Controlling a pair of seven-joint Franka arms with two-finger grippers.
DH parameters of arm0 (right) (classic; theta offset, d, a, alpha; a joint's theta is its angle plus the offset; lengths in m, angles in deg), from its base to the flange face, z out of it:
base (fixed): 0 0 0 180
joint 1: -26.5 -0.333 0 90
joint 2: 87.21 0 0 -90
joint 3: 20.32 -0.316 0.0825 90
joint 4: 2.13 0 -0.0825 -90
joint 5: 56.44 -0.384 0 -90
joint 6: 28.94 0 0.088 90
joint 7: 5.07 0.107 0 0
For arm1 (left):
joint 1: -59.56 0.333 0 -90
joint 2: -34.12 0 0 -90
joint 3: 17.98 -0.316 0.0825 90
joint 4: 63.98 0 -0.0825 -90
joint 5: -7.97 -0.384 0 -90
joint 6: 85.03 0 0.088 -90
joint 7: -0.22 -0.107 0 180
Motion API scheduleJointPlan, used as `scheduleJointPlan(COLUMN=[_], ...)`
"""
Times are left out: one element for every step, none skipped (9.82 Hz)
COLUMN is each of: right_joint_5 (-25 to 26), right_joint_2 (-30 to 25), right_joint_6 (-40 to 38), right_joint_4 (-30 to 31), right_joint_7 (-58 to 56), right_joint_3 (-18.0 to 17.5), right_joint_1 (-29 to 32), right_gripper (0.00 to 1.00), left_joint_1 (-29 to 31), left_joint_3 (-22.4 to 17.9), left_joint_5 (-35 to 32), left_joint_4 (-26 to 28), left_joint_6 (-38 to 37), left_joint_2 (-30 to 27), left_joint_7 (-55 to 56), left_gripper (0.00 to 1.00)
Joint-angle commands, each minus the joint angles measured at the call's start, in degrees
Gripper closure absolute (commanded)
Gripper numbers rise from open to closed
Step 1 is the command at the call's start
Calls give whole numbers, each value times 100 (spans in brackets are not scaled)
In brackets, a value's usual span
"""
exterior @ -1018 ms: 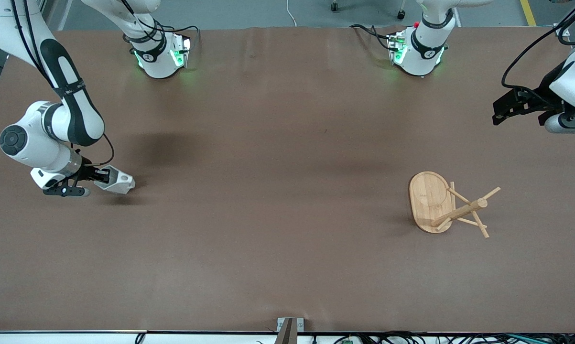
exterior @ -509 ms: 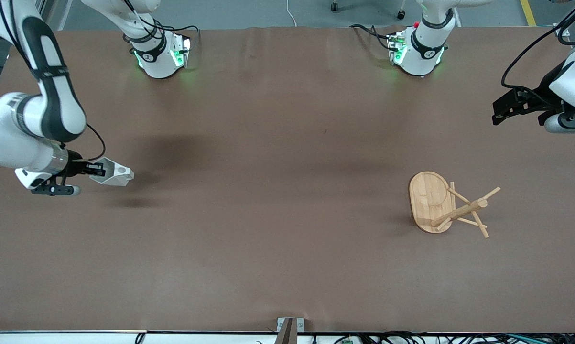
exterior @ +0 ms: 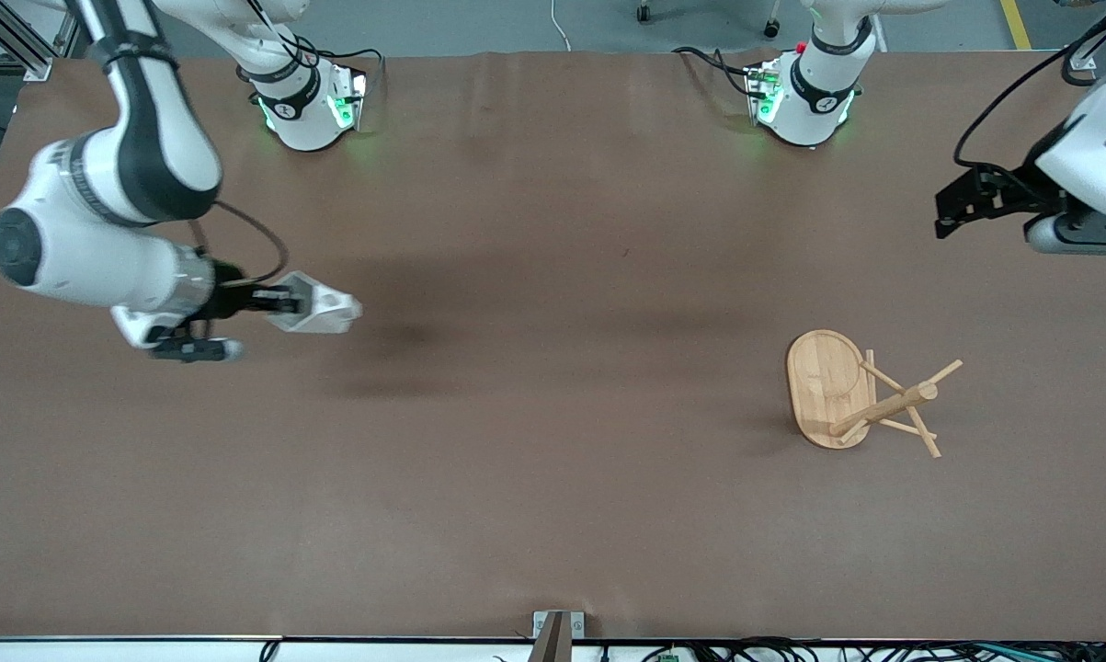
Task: Hang cup on rack
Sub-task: 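Lift the cup with the right gripper while the left gripper reaches it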
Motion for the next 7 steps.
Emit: scheduleJointPlan(right_joint_5=[-1267, -1743, -2270, -2736, -3098, -3501, -3932], right_joint_2=[-54, -36, -36, -36, -27, -19, -19], right_joint_6=[96, 157, 271, 402, 412, 378, 377], right_joint_4=[69, 87, 104, 122, 131, 166, 244], right_joint_7=[-17, -104, -166, -280, -490, -692, -859], right_joint_3=[-371, -530, -766, -960, -1006, -1006, -1015], right_joint_1=[75, 57, 40, 31, 13, -48, -100], right_gripper=[99, 99, 99, 100, 100, 100, 100], left_joint_1=[-413, -476, -555, -608, -687, -774, -888], left_joint_3=[462, 577, 822, 1077, 1436, 1701, 1912], left_joint_5=[258, 713, 944, 1016, 1242, 1271, 1254], left_joint_4=[-5, -5, -5, 4, 13, 39, 39], left_joint_6=[-5, 30, 239, 537, 801, 1064, 1328], left_joint_2=[185, 264, 274, 335, 396, 528, 668], left_joint_7=[-9, -35, -323, -595, -642, -651, -668], left_gripper=[0, 0, 0, 0, 0, 0, 0])
